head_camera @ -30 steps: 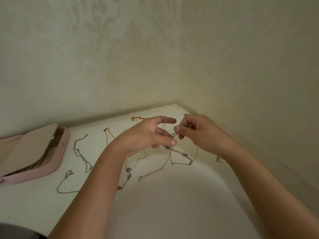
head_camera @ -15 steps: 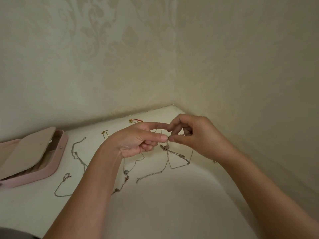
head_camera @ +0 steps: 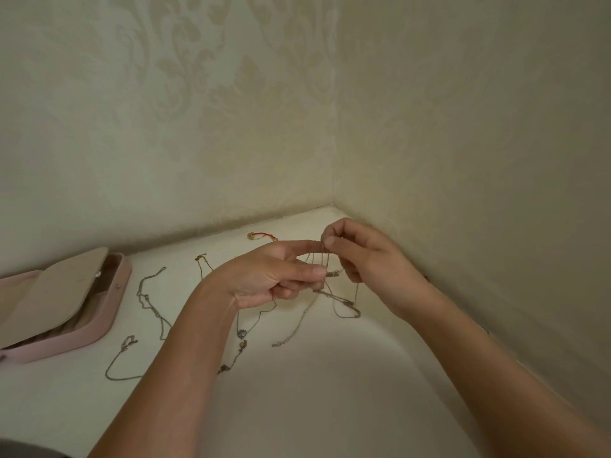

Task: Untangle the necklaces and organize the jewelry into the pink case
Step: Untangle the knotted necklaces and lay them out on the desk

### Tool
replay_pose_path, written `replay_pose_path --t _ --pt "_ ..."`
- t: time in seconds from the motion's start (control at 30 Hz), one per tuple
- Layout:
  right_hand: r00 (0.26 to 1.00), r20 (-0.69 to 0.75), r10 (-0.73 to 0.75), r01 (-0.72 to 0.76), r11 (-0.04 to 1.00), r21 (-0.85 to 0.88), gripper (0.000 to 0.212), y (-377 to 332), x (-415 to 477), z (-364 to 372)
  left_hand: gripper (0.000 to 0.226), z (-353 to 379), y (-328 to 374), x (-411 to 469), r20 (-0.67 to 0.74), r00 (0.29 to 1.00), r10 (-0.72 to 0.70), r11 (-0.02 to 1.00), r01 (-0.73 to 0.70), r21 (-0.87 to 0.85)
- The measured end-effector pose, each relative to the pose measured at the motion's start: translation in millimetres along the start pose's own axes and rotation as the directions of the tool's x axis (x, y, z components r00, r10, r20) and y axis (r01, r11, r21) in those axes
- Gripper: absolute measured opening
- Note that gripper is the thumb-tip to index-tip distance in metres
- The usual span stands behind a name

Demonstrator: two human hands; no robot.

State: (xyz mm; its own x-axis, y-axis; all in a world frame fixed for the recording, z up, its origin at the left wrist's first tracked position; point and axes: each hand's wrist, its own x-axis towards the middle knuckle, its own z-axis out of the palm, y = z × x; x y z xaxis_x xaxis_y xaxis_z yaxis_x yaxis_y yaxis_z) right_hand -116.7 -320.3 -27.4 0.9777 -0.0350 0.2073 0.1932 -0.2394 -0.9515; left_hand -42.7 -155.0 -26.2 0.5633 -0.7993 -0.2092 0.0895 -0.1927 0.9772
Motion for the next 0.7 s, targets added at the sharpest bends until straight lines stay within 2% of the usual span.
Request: replay_pose_path --t 0.1,0.17,0.23,0.3,0.37,0.47,0.57,0.67,0.7 --pt "0.991 0.065 0.115 -0.125 0.977 0.172 0.019 -0.7 2.1 -6.5 0.035 -0.2 -2.4 0.9 -0.036 0.999 -0.002 1.0 0.002 0.012" --pt "0.98 0.137 0.141 -0.178 0.935 0.307 0.019 -1.7 2.6 -12.4 0.028 -2.0 -5.4 3.6 -0.066 0.998 -0.016 1.0 0.017 0.009" --pt "0.969 0.21 0.13 -0.21 0.881 0.424 0.018 -4.1 3.0 -16.9 0.03 -2.2 -7.6 5.7 -0.055 0.998 -0.034 0.999 0.036 0.035" --pt "0.965 0.232 0.122 -0.22 0.858 0.463 0.02 -8.2 3.6 -19.8 0.039 -1.1 -8.0 6.6 -0.029 0.998 -0.048 0.994 0.051 0.098" --pt "0.968 0.234 0.093 -0.187 0.887 0.423 0.02 -14.1 2.7 -22.0 0.049 -0.4 -8.8 8.7 -0.027 0.998 -0.065 0.984 0.069 0.164" --pt "0.968 0.251 0.027 -0.092 0.963 0.253 0.018 -26.3 -0.5 -25.2 0.066 -1.4 -13.9 14.4 -0.064 0.994 -0.085 0.967 0.098 0.233" --pt "0.951 0.309 0.009 -0.063 0.984 0.167 0.016 -37.0 -2.8 -34.6 0.078 -2.1 -18.7 18.8 -0.112 0.989 -0.095 0.946 0.125 0.298" --pt "0.944 0.315 0.097 -0.114 0.993 0.036 0.013 -45.6 -4.7 -43.5 0.082 -1.7 -18.9 17.9 -0.119 0.989 -0.087 0.929 0.124 0.348" --pt "0.948 0.287 0.136 -0.14 0.99 -0.008 0.023 -46.1 -5.0 -45.6 0.084 -1.9 -18.2 17.2 -0.117 0.99 -0.082 0.925 0.119 0.362"
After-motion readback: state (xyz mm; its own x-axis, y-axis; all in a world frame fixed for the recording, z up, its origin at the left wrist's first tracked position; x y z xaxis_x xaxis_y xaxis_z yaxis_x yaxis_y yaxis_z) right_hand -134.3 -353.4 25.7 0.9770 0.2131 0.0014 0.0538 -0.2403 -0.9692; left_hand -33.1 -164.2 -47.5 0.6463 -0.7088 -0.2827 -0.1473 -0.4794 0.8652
